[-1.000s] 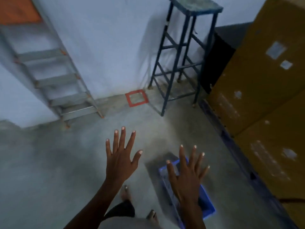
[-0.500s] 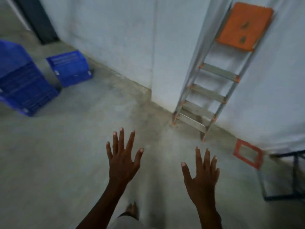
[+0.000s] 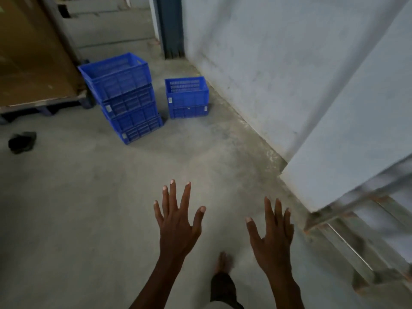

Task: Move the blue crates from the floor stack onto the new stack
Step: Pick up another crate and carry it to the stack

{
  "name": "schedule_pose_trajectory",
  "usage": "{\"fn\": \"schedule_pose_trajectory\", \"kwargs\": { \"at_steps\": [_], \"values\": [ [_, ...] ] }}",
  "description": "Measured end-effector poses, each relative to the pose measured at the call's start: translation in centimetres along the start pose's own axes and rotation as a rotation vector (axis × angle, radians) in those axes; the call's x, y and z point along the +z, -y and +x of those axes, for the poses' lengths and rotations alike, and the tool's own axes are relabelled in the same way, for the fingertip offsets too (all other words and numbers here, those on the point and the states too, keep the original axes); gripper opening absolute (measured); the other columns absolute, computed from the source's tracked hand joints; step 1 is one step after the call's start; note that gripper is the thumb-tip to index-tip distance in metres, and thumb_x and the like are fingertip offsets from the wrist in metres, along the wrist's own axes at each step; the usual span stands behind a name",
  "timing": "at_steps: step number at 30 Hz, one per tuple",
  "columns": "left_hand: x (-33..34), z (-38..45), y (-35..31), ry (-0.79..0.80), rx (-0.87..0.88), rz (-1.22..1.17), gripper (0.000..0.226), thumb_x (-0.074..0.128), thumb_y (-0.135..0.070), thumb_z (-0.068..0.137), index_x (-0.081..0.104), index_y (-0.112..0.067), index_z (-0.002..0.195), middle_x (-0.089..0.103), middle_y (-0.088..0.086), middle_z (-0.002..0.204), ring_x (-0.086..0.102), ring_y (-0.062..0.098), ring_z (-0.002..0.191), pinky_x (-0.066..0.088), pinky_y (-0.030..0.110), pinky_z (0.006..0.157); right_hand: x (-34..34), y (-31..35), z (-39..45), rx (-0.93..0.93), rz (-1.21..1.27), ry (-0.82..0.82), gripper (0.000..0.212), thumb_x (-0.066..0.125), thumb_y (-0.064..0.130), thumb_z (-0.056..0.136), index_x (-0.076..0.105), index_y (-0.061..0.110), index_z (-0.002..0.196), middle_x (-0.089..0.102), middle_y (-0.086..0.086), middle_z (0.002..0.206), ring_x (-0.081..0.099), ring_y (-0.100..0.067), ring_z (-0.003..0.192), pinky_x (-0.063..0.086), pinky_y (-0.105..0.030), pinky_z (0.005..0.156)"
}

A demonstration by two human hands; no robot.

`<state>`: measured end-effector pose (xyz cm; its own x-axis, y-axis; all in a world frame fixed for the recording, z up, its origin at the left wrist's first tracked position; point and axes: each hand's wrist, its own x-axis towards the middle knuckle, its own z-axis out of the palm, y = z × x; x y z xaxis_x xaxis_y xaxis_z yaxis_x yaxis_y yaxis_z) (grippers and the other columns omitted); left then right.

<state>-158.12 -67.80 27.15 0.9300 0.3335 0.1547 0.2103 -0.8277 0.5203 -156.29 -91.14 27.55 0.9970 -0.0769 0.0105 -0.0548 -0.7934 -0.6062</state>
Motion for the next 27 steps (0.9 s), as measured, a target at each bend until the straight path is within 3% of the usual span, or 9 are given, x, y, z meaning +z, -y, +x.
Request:
{"fn": "schedule_pose_trajectory", "kwargs": {
  "at_steps": [17,27],
  "values": [
    [4.8,39.4,2.6,-0.194,-0.284,-0.028,0.069,0.034,-0.067,0.097,0.015,-0.043,0.159,-0.011,-0.006,0.170,-0.018,0.015,0.154,-0.002,0.057,0.123,10.0,14.8,45.6,-0.283,0.067,0.159,0.075,0.039,0.068,0.093,0.012,0.042,0.158,-0.001,0.007,0.169,-0.012,-0.018,0.154,0.000,-0.046,0.123],
    [7.5,70.2,6.2,-0.150,-0.179,-0.011,0.071,0.034,-0.067,0.096,0.018,-0.039,0.159,-0.014,-0.006,0.169,-0.019,0.016,0.154,-0.004,0.055,0.123,17.2,23.6,70.1,-0.177,0.107,0.077,0.077,0.040,0.066,0.089,0.021,0.037,0.157,0.008,0.000,0.169,0.002,-0.025,0.155,0.005,-0.051,0.123]
  ]
}}
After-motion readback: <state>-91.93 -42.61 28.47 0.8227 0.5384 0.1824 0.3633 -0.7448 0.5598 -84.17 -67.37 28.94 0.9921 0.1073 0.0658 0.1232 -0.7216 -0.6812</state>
